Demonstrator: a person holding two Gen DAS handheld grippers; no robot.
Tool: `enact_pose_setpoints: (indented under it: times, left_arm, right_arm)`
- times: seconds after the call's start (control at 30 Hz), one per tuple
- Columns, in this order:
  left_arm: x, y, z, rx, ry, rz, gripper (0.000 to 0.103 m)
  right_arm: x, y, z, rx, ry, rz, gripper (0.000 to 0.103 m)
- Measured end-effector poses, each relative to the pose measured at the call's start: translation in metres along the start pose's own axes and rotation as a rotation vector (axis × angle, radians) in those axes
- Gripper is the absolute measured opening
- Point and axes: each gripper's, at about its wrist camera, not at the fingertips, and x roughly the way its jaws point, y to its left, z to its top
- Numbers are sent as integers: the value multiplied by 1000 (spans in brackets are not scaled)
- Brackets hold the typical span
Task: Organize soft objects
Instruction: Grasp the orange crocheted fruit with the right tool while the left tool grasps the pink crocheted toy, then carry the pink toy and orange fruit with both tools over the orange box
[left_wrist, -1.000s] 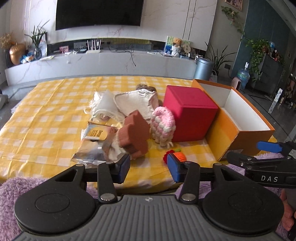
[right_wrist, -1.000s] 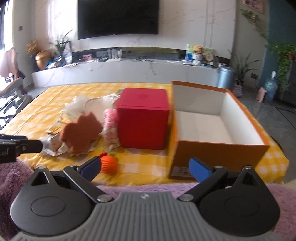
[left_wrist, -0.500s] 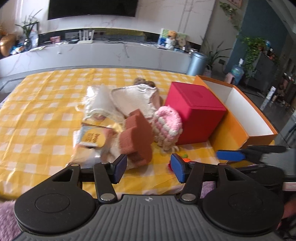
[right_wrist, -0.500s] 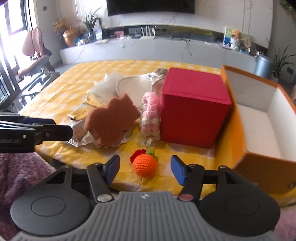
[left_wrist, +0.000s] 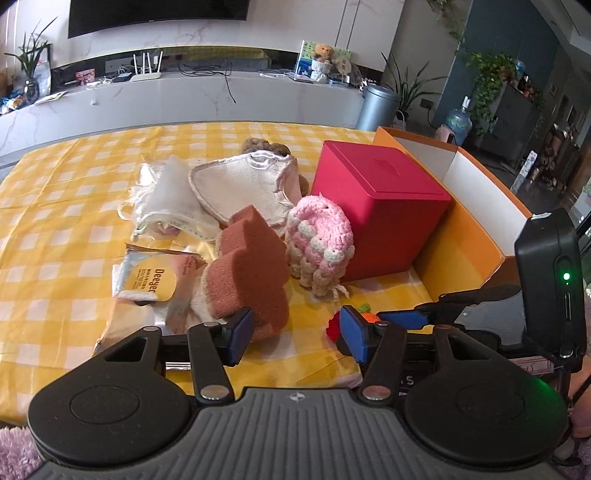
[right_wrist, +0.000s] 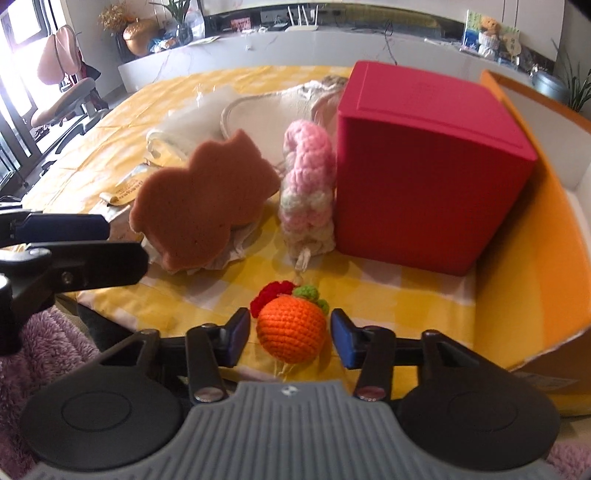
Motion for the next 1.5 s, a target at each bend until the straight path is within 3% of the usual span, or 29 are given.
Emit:
enact_pose_setpoints:
  times: [0.07, 0.23, 0.37, 0.47, 0.5, 0.6, 0.97, 1.07, 1.43, 1.5]
  left_arm:
    - [3, -2, 1, 10, 3, -1, 62]
    - [8, -12, 5, 46, 4, -7, 60]
    - [20, -23, 16, 55, 13, 9, 60]
    - [31, -34, 24, 63, 4, 20, 60]
    - [36, -37, 28, 63, 2, 33, 65]
    - [48, -44, 38, 52, -4, 28, 67]
    - [91, -56, 44, 76, 26, 140, 67]
    - [94, -57, 41, 94, 41, 164, 57]
    - [102, -61, 42, 89, -4, 227, 56]
    - [104, -59, 40, 85, 13, 216, 34]
  right_arm:
    - [2, 0, 0, -1, 13, 2, 42]
    - [-9, -6, 2, 30, -25, 7, 41]
    - [-21, -19, 6, 81, -78, -83, 41]
    - [-23, -34, 8, 137, -84, -99, 41]
    - [-21, -36, 7, 148, -75, -102, 41]
    - [-16, -41, 5, 165, -47, -78, 41]
    - [-3, -56, 7, 215, -29, -44, 41]
    - [-2, -56, 8, 216, -31, -38, 41]
    - [-1, -61, 5, 220, -27, -30, 41]
    - [0, -61, 6, 221, -28, -29, 41]
